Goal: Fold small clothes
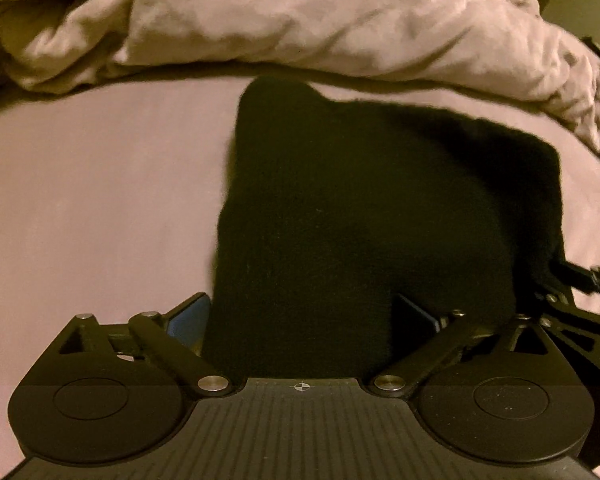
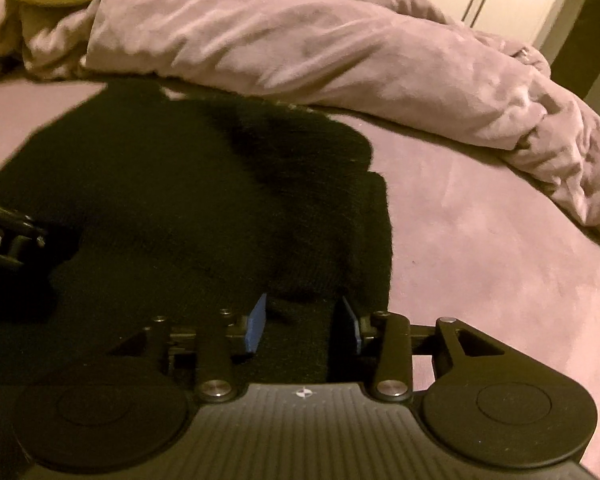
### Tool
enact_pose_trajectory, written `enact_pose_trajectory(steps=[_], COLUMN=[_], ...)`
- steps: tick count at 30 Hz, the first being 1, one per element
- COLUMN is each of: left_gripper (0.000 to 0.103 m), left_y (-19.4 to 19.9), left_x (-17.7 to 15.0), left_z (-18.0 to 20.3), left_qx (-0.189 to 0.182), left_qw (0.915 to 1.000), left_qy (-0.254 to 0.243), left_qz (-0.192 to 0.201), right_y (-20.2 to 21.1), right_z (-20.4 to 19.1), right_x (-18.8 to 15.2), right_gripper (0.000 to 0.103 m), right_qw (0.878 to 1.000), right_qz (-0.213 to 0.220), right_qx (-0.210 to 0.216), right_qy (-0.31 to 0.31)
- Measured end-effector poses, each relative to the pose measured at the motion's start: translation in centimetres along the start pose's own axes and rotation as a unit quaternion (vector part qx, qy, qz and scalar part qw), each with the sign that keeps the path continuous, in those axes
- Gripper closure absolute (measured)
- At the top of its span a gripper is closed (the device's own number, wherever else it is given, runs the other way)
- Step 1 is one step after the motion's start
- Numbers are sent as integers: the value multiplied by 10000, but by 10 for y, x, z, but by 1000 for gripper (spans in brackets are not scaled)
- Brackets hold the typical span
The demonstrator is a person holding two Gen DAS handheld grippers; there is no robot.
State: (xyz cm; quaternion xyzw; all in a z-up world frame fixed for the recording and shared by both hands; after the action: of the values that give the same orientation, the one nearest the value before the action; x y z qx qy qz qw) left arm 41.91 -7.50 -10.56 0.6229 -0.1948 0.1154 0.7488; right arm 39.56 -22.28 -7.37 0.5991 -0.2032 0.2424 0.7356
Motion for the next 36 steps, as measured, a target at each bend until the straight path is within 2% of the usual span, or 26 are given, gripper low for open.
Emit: enact_pose_trajectory(steps=[4,8,10,12,14,19,25,28,30,33,35,36], left_gripper=[9,9,9,9,9,7,5,4,4,5,5,5], left_y=[42,70,71,65,57,58,49,47,59,87,102,108], left_x=[-16,-46,-57,-63,-68,-69,-78,-84,-90,-110,-130,-137], left_z=[-6,-11,-12,-11,-10,-8,-8,-10,-10,-11,-15,-19], left_qx=[37,47,200,187,143,178,228,172,112,107,151,176], left_qw=[9999,9999,9998,9998,9998,9998,9986,9982,9974,9954,9956,9958], left_qy=[44,110,19,-14,94,13,-198,-107,-10,-48,-114,-92], left_qz=[120,64,34,-26,-122,128,436,572,705,950,919,898], right_y=[55,92,90,77,65,56,73,77,87,115,130,136], right_z=[-6,-22,-24,-23,-22,-17,-18,-16,-12,-1,7,11], right_x=[-10,-47,-62,-69,-68,-68,-79,-83,-85,-94,-110,-117], right_gripper=[65,65,65,63,57,43,43,43,43,42,42,42], right_qw=[9993,9987,9989,9987,9985,9990,9973,9958,9950,9920,9875,9821], right_qz=[300,233,126,-29,-68,216,671,871,918,1086,948,897], right_qx=[175,449,443,477,490,394,282,237,215,-126,-37,212], right_qy=[-169,-103,-56,-161,-220,-80,-82,-117,-334,-637,-1259,-1641])
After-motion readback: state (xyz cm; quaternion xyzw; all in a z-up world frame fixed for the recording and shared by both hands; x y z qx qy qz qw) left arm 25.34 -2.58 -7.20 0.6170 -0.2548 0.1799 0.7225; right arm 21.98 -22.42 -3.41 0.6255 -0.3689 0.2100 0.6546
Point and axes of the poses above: each gripper's, at about its wrist camera, not at the fingertips, and y roughly against the way its jaws point, z to its right, x to its top, the point moved 10 cm from there along -y, roughly the way its jaws point, and after that the axes turned 1 degree about z, right-handed, at the moved point
